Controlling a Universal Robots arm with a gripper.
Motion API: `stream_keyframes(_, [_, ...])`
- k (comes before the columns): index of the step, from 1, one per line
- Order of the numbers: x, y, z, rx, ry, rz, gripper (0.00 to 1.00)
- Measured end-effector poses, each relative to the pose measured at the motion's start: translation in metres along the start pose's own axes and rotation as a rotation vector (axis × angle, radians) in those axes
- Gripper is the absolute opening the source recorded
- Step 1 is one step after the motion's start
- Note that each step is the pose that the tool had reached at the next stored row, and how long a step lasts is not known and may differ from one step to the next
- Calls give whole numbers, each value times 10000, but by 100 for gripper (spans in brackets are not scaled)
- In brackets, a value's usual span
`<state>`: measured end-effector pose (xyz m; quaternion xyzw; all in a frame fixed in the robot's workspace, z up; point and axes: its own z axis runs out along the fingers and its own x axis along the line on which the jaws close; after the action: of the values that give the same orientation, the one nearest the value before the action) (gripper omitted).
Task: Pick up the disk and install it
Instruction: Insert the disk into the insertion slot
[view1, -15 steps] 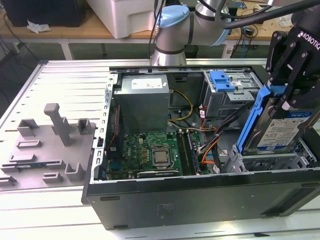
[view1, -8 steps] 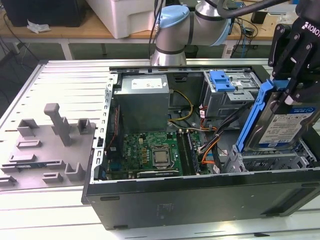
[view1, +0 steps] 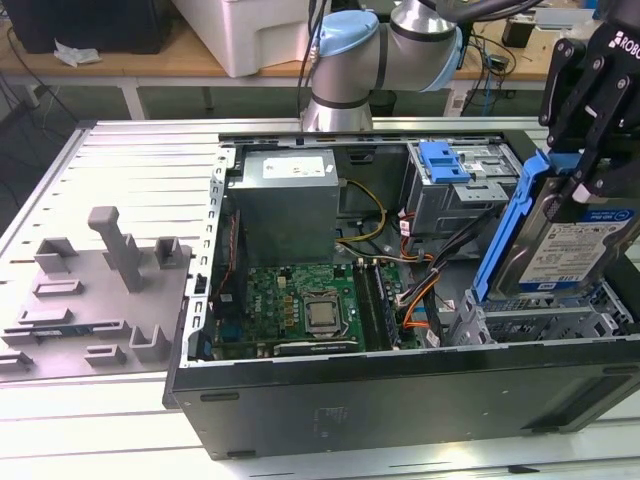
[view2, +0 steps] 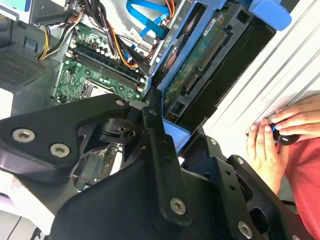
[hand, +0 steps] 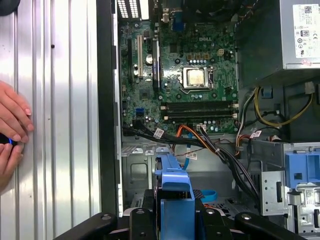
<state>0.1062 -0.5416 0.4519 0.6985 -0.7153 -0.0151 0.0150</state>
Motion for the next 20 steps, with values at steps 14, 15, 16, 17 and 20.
stream_keyframes(14, [-1, -60, -3, -53, 10, 5, 37])
stream_keyframes(15, [-1, -60, -4, -54, 11, 5, 37])
stream_keyframes(16, [-1, -61, -4, -56, 11, 8, 37])
stream_keyframes(17, [-1, -60, -3, -64, 10, 29, 37])
stream_keyframes(20, [-2, -61, -2, -87, 5, 96, 37])
